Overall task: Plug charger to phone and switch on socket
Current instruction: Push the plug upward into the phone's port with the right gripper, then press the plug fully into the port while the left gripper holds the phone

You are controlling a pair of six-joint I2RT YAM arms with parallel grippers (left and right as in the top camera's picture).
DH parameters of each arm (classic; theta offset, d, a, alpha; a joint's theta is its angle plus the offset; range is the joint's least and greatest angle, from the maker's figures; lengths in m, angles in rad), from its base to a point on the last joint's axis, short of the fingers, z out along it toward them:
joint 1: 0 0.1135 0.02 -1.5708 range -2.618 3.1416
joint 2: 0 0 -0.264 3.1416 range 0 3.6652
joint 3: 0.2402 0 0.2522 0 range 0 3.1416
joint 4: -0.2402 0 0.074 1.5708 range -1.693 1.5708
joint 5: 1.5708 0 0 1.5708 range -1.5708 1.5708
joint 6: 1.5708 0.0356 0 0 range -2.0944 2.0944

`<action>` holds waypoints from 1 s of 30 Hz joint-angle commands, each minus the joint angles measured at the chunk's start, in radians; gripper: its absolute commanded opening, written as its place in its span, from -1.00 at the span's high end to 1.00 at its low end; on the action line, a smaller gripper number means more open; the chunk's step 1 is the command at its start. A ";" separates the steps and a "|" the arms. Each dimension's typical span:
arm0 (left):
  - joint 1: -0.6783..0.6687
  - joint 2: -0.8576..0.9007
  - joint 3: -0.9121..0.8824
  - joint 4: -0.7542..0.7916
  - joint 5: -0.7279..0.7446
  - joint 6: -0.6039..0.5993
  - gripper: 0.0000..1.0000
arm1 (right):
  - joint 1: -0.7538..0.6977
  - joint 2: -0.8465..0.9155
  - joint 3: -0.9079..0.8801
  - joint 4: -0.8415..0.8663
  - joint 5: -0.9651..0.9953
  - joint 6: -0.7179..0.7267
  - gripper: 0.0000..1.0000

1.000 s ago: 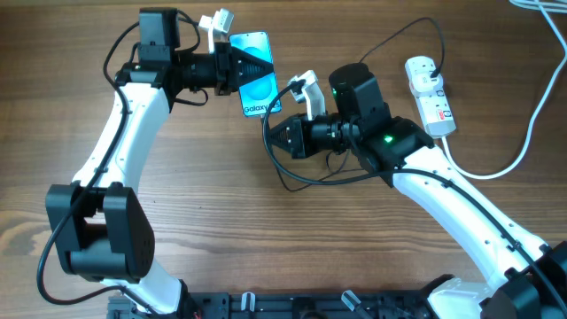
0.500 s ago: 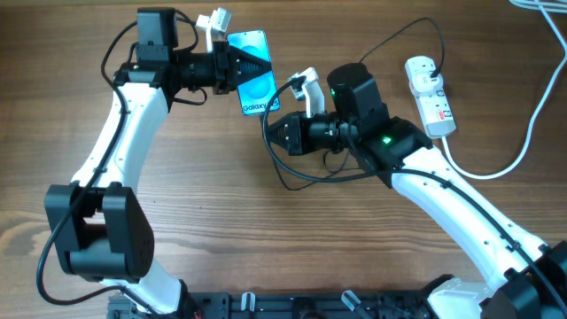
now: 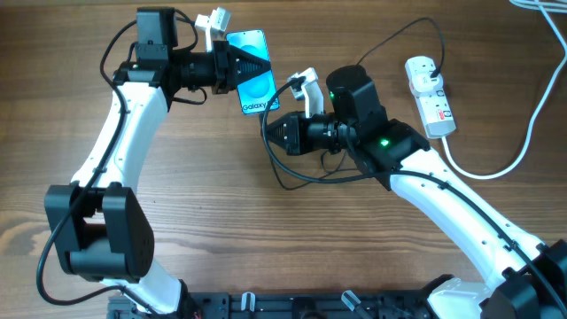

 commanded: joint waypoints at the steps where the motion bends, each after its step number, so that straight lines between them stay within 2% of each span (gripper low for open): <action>1: -0.056 -0.007 -0.007 -0.035 0.148 0.021 0.92 | -0.020 -0.006 0.032 0.066 0.138 -0.001 0.91; 9: -0.070 -0.007 -0.007 -0.060 0.148 0.047 0.92 | -0.029 -0.006 0.032 0.064 0.137 -0.008 0.91; 10: -0.070 -0.007 -0.007 -0.060 0.148 0.047 0.92 | -0.029 -0.006 0.032 0.064 0.129 -0.008 0.75; 11: -0.070 -0.007 -0.007 -0.060 0.146 0.047 0.92 | -0.029 -0.006 0.032 0.064 0.107 -0.008 0.26; 12: -0.070 -0.007 -0.007 -0.060 0.140 0.047 0.92 | -0.029 -0.006 0.032 0.061 0.089 -0.008 -0.34; 13: -0.070 -0.007 -0.007 -0.061 0.130 0.047 0.92 | -0.029 -0.006 0.032 0.048 0.051 -0.009 -0.76; 14: -0.070 -0.007 -0.007 -0.061 0.114 0.047 0.92 | -0.029 -0.006 0.032 0.028 0.019 -0.018 -0.97; 20: -0.070 -0.007 -0.007 -0.061 0.064 0.047 0.92 | -0.029 -0.006 0.032 -0.209 -0.053 -0.148 -1.00; 23: -0.070 -0.007 -0.007 -0.061 0.056 0.047 0.92 | -0.028 -0.006 0.032 -0.267 -0.055 -0.183 -0.99; 25: -0.070 -0.007 -0.007 -0.061 0.056 0.047 0.92 | -0.019 -0.006 0.032 -0.283 -0.055 -0.184 -0.92; 26: -0.070 -0.007 -0.007 -0.061 0.056 0.046 0.92 | -0.010 -0.006 0.032 -0.283 -0.055 -0.183 -0.85; 28: -0.071 -0.007 -0.007 -0.061 0.056 0.046 0.92 | 0.002 -0.006 0.032 -0.277 -0.055 -0.183 -0.54; 29: -0.070 -0.007 -0.007 -0.061 0.056 0.046 0.92 | 0.014 -0.006 0.032 -0.270 -0.053 -0.181 -0.25; 30: -0.071 -0.007 -0.007 -0.061 0.056 0.047 0.92 | 0.020 -0.006 0.032 -0.262 -0.053 -0.180 -0.09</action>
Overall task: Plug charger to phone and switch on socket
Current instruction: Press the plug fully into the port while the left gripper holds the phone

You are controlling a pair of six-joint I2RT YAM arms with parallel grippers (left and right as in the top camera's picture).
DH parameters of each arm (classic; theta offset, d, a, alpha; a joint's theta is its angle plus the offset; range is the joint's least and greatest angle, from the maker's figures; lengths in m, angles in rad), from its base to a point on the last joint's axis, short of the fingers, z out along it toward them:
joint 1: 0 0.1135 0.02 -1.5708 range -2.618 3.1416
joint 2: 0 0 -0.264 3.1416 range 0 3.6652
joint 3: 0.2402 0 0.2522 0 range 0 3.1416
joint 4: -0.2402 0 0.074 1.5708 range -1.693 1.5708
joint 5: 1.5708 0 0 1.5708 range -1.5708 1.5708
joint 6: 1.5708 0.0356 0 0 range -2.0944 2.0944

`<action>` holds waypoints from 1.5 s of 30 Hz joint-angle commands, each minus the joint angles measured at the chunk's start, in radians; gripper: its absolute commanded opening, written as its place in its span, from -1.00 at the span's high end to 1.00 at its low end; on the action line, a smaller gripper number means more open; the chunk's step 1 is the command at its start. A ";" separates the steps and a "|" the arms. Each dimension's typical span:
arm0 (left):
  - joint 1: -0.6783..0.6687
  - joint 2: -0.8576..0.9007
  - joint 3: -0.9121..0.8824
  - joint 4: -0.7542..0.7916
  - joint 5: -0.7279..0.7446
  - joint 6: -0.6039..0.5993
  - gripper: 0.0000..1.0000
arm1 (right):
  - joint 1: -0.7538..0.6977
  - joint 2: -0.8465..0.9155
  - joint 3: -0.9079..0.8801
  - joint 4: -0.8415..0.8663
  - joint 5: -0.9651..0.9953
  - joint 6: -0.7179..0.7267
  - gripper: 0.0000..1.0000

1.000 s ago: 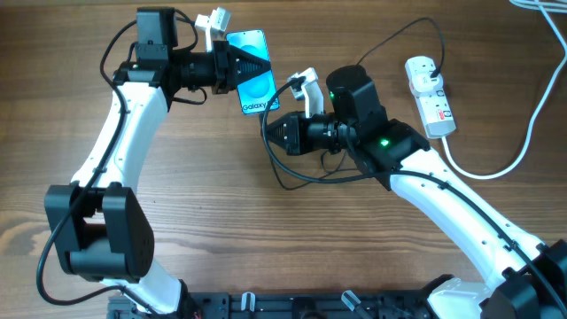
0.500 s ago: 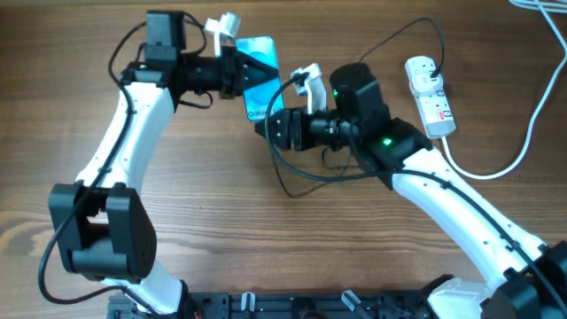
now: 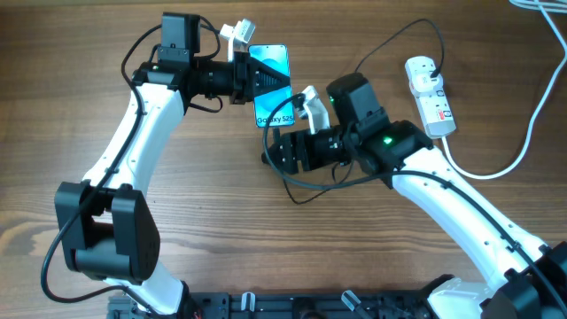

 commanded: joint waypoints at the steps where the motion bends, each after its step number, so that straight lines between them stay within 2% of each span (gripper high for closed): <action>1: 0.006 -0.009 -0.003 0.003 0.016 0.006 0.92 | 0.026 -0.003 0.018 0.024 -0.018 -0.017 0.03; 3: 0.006 -0.009 -0.003 0.003 0.011 0.006 0.92 | 0.031 -0.003 0.018 0.043 -0.010 -0.006 0.21; 5: 0.006 -0.009 -0.003 0.003 0.008 0.006 0.92 | 0.032 -0.003 0.018 0.061 0.013 0.013 0.59; 8: 0.005 -0.009 -0.003 -0.002 0.008 0.006 0.92 | 0.031 -0.003 0.018 0.084 0.016 0.013 0.91; 18: 0.000 -0.009 -0.003 -0.024 0.009 0.010 0.92 | 0.031 -0.003 0.018 0.113 0.072 0.058 0.91; 25: -0.034 -0.009 -0.003 -0.049 0.009 0.059 0.92 | 0.029 -0.003 0.018 0.155 0.105 0.085 0.91; 45: -0.047 -0.009 -0.003 -0.095 0.008 0.112 0.92 | -0.003 -0.003 0.018 0.233 0.106 0.113 0.91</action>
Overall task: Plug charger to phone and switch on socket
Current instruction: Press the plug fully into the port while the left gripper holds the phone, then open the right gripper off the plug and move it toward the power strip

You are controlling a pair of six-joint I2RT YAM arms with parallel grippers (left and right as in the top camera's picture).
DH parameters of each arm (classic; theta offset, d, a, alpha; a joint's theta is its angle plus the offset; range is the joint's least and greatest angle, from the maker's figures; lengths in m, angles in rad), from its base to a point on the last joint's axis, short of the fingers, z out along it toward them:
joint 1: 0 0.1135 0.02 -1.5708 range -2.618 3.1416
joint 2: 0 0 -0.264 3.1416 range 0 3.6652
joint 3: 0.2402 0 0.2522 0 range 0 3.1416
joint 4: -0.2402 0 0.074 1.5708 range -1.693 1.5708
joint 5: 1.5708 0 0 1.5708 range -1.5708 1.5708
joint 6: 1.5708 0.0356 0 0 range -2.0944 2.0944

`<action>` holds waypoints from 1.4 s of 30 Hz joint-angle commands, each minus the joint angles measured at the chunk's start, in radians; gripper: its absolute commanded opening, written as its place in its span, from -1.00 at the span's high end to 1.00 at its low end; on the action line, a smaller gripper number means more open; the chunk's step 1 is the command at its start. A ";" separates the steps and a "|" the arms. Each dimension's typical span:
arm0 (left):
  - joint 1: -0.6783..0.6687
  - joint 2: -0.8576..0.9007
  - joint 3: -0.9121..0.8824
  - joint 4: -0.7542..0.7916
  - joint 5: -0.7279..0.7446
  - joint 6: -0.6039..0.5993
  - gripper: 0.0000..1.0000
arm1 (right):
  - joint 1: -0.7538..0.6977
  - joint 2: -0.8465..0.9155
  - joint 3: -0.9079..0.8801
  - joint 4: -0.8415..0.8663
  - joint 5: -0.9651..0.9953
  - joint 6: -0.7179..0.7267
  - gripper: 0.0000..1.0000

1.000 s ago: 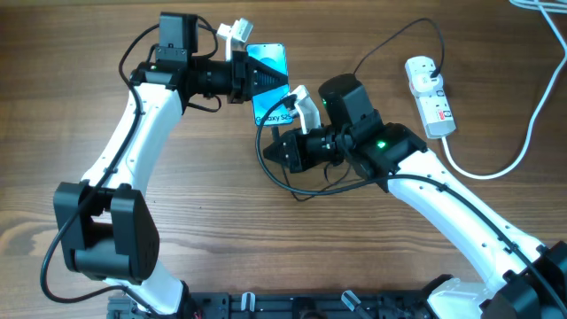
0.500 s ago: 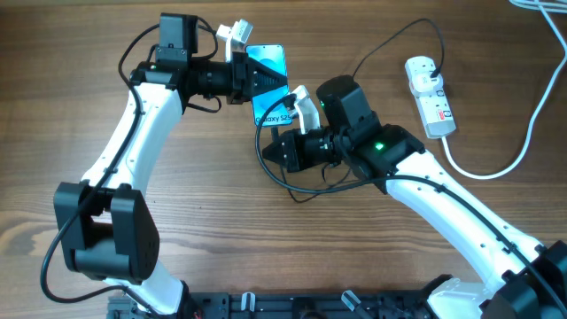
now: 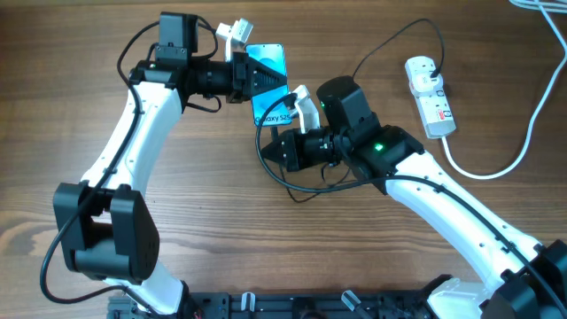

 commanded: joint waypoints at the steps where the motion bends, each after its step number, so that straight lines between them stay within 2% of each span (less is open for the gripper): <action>1: -0.048 -0.009 -0.017 -0.038 0.061 0.044 0.92 | -0.042 -0.004 0.038 0.089 0.083 0.000 0.91; 14: -0.048 -0.009 -0.017 -0.038 0.061 0.043 0.92 | -0.044 -0.004 0.038 0.110 0.084 -0.003 0.91; 15: -0.048 -0.009 -0.017 -0.038 0.061 0.043 0.92 | -0.044 -0.004 0.038 0.110 0.088 -0.003 0.77; 16: -0.048 -0.009 -0.017 -0.038 0.061 0.043 0.92 | -0.044 -0.004 0.038 0.110 0.091 -0.003 0.13; 17: -0.048 -0.009 -0.017 -0.037 0.061 0.043 0.92 | -0.044 -0.004 0.038 0.109 0.091 -0.003 -0.74; 18: -0.048 -0.009 -0.017 -0.037 0.057 0.043 0.92 | -0.044 -0.004 0.038 0.105 0.090 -0.003 -0.95; 25: -0.048 -0.009 -0.017 -0.065 -0.040 0.043 0.92 | -0.047 -0.004 0.038 0.055 0.109 -0.030 -0.99; 32: -0.048 -0.004 -0.017 -0.257 -0.434 0.043 0.92 | -0.129 -0.002 0.038 -0.124 0.282 -0.027 -1.00; 38: -0.086 0.024 -0.017 -0.307 -0.639 0.043 0.92 | -0.171 0.000 0.038 -0.267 0.499 -0.029 -0.99; 42: -0.165 0.048 -0.017 -0.307 -0.755 0.039 0.92 | -0.187 0.000 0.038 -0.322 0.633 -0.020 -0.99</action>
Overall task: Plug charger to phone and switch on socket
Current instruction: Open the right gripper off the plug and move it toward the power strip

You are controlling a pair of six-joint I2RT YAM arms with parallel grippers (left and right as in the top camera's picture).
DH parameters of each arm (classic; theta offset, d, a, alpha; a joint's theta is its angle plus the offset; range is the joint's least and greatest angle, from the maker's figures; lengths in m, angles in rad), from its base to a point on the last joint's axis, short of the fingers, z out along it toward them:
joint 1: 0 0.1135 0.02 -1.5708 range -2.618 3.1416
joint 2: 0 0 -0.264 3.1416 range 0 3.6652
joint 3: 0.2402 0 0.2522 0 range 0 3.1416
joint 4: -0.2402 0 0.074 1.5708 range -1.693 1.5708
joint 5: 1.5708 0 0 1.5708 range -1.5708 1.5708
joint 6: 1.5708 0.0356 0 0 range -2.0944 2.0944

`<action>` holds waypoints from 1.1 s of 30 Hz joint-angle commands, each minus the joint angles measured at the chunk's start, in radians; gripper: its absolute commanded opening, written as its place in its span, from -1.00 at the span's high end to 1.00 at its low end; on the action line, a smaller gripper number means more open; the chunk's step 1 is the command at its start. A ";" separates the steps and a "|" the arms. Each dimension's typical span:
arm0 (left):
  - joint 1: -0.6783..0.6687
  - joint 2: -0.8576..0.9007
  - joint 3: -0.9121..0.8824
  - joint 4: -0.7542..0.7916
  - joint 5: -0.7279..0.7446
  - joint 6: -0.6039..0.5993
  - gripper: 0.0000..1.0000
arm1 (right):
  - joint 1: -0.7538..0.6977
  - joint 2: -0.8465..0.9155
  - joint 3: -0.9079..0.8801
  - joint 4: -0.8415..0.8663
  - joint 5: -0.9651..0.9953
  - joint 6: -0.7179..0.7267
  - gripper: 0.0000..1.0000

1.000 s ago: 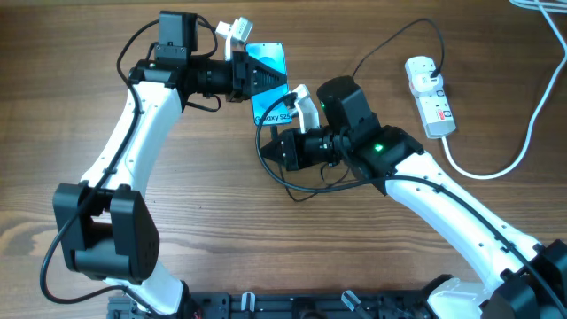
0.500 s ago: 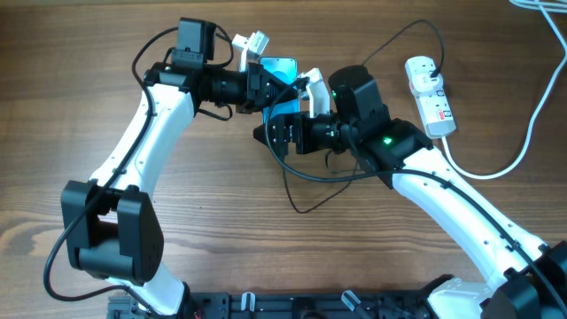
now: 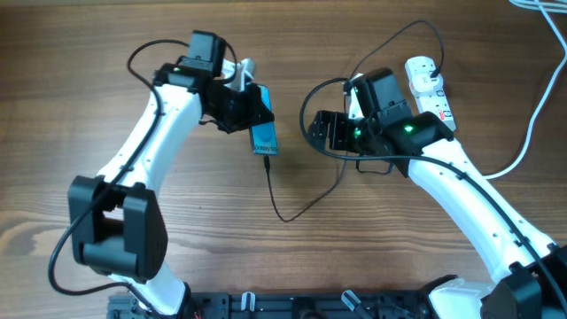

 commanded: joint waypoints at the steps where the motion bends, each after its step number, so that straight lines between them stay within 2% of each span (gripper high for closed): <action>1: -0.083 0.031 -0.002 -0.001 -0.148 0.002 0.92 | -0.020 0.000 0.019 -0.027 0.173 0.002 -0.99; 8: -0.191 0.071 -0.002 0.051 -0.238 -0.054 0.92 | -0.174 0.000 0.019 -0.085 0.224 0.023 -0.99; 16: -0.201 0.151 -0.002 0.099 -0.238 -0.100 0.92 | -0.348 0.000 0.019 -0.134 0.241 0.012 -0.99; 26: -0.211 0.173 -0.014 0.112 -0.242 -0.100 0.92 | -0.359 0.000 0.019 -0.132 0.196 0.014 -1.00; 29: -0.230 0.174 -0.056 0.137 -0.312 -0.101 0.92 | -0.359 0.000 0.019 -0.132 0.196 0.014 -1.00; 33: -0.233 0.174 -0.084 0.148 -0.320 -0.101 0.92 | -0.359 0.000 0.019 -0.132 0.196 0.014 -1.00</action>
